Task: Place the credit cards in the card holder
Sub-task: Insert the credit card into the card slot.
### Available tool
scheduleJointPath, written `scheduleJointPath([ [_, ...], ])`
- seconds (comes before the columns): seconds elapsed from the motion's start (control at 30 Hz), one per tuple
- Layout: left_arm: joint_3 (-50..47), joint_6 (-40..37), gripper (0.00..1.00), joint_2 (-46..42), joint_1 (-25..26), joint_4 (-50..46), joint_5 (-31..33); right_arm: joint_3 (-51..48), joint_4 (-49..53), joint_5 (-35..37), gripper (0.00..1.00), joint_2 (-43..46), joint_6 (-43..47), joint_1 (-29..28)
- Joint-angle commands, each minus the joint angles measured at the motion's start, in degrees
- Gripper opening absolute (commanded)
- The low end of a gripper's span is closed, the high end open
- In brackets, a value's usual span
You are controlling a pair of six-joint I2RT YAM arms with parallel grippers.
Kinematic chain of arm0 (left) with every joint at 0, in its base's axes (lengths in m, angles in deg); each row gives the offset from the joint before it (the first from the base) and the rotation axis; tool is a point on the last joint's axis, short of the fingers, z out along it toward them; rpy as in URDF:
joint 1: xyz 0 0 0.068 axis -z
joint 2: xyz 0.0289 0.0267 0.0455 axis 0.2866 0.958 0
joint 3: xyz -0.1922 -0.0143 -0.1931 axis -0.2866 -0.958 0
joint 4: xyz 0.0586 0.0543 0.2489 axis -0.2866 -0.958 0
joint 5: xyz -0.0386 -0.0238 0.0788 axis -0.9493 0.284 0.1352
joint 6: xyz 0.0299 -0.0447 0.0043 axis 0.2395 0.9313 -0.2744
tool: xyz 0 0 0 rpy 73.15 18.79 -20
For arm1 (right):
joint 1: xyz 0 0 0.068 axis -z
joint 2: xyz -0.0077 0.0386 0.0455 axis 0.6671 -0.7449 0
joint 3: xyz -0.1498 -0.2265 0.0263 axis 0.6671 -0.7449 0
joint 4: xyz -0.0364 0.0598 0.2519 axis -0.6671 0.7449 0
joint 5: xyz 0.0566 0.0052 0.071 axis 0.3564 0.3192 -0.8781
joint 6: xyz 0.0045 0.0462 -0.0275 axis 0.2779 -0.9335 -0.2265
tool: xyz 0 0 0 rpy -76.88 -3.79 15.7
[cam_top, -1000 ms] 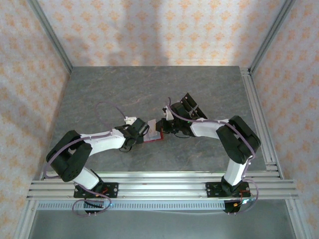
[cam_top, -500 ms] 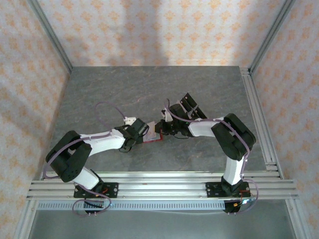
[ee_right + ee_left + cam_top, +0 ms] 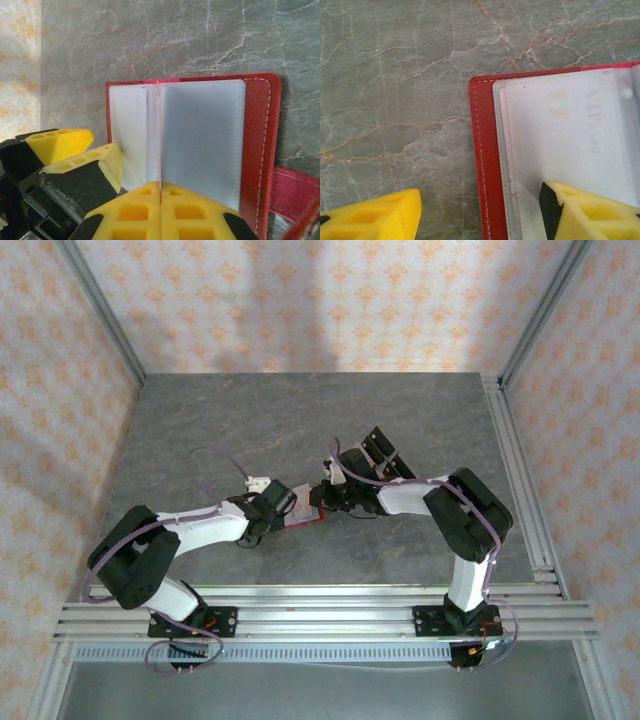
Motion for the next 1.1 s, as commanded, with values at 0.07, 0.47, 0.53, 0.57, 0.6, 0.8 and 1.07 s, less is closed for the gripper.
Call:
scheduleJointPath([
  [0.07, -1.60, 0.48, 0.65, -0.11, -0.59, -4.24, 1.52, 1.84, -2.66, -1.43, 0.00, -0.02, -1.33, -0.37],
  [0.47, -1.84, 0.57, 0.65, 0.20, -0.52, -3.49, 1.40, 2.09, -4.74, -2.79, 0.00, -1.57, -2.48, -0.37],
  [0.53, -1.85, 0.57, 0.64, 0.31, -0.54, -3.50, 1.32, 2.20, -4.72, -2.80, 0.00, -2.18, -2.38, -0.41],
  [0.57, -1.84, 0.57, 0.64, 0.31, -0.54, -3.50, 1.41, 2.24, -4.75, -2.87, 0.00, -2.57, -2.44, -0.39],
  [0.6, -1.87, 0.57, 0.65, 0.42, -0.54, -3.49, 1.40, 2.33, -4.87, -2.89, 0.00, -2.84, -2.40, -0.41],
  [0.8, -1.87, 0.66, 0.64, 0.51, -0.54, -3.37, 1.25, 3.27, -5.01, -3.75, 0.00, -4.68, -1.97, -0.37],
  [1.07, -1.68, 0.66, 0.64, 0.51, -0.54, -3.36, 1.28, 3.23, -3.37, -5.38, 0.00, -5.10, -0.34, -0.42],
])
